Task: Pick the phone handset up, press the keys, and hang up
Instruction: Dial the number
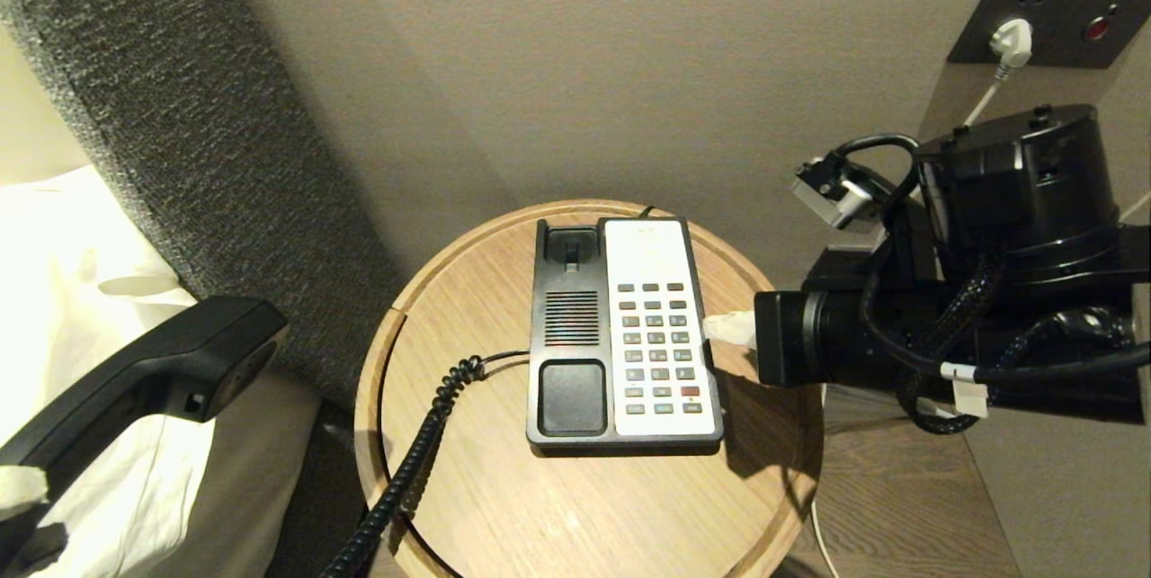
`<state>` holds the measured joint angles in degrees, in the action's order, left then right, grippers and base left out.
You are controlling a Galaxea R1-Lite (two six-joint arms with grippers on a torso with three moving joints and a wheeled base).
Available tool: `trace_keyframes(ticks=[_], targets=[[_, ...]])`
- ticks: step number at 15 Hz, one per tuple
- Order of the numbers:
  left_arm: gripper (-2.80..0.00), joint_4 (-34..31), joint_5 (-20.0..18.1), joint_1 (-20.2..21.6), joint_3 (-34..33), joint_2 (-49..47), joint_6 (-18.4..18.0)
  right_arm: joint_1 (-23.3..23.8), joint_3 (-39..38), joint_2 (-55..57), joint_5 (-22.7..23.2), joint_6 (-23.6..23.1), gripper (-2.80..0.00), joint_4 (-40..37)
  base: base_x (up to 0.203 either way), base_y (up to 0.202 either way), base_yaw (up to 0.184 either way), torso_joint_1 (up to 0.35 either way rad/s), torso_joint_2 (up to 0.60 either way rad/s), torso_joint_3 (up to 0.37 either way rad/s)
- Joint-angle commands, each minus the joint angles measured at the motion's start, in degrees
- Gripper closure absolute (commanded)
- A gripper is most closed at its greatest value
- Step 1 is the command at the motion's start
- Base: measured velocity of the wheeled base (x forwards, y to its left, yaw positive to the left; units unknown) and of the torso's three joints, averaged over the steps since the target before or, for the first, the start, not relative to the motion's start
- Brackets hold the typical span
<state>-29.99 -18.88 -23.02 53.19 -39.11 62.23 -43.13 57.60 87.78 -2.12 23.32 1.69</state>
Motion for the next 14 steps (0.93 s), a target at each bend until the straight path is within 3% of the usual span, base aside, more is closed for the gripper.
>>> trace_keyframes(ticks=[1, 14], targets=[[0.00, -0.2, -0.1, 0.0, -0.4, 0.1, 0.3, 0.0, -0.2, -0.4, 0.0, 0.1, 0.00, 0.0, 0.000, 0.000, 0.000, 0.000, 0.00, 0.000], [0.00, 1.9, -0.1, 0.0, -2.6, 0.0, 0.4, -3.3, -4.7, -0.8, 0.9, 0.3, 0.00, -1.9, 0.000, 0.000, 0.000, 0.000, 0.00, 0.000]])
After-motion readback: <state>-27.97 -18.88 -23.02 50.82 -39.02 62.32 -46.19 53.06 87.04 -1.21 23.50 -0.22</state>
